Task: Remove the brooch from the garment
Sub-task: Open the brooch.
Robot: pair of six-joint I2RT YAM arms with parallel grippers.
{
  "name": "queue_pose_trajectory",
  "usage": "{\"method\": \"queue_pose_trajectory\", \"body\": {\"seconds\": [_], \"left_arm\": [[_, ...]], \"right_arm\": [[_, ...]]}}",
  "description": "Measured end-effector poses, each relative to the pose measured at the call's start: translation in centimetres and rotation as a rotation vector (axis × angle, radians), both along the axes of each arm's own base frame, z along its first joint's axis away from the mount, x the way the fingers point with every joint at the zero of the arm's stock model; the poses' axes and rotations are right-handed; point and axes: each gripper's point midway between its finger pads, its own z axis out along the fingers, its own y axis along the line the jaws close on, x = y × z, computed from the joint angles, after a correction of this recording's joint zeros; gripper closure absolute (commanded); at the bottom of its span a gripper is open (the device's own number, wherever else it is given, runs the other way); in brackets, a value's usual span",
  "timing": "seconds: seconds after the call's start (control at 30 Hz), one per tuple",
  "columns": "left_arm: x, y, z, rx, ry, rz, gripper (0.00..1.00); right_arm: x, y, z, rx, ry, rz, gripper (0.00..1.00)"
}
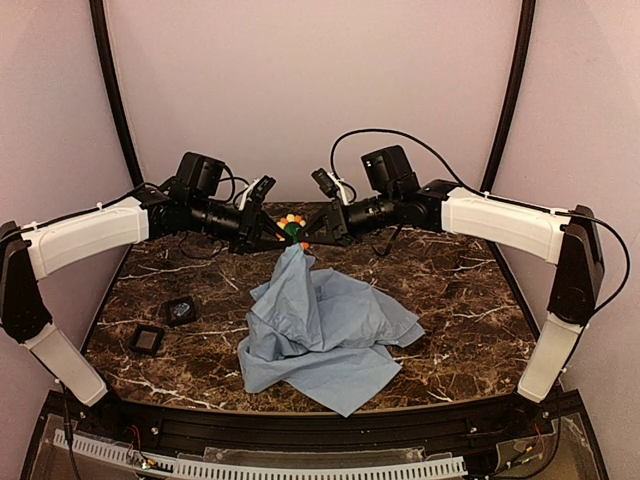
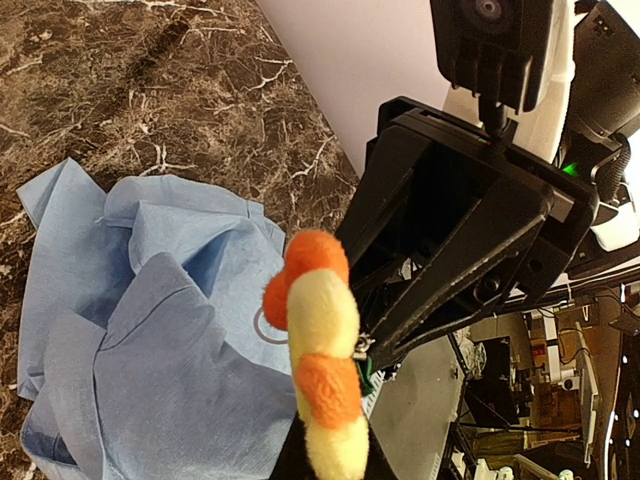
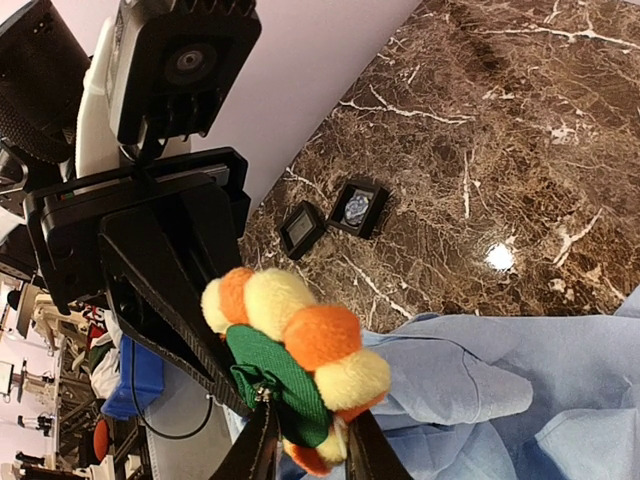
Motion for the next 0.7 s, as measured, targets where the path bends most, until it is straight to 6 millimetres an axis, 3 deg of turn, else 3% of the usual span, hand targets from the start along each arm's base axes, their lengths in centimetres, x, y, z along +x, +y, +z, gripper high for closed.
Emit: {"method": "queue_pose_trajectory", "body": {"seconds": [0.3, 0.57, 0.7], "left_arm": [[0.0, -0.1, -0.1, -0.001, 0.006, -0.006, 0.99], [0.3, -0.2, 0.1, -0.013, 0.011, 0.01, 0.98], [0.7, -0.4, 0.9, -0.04, -0.007, 0.018, 0.81]], "right_arm": [[-0.1, 0.1, 0.0, 0.006, 0.02, 0.005, 0.72], [0.3, -0.4, 0.3, 0.049, 0.031, -0.027, 0.99], [0.6, -0.6, 1.2, 0.071, 0.018, -0.039, 1.0]]}}
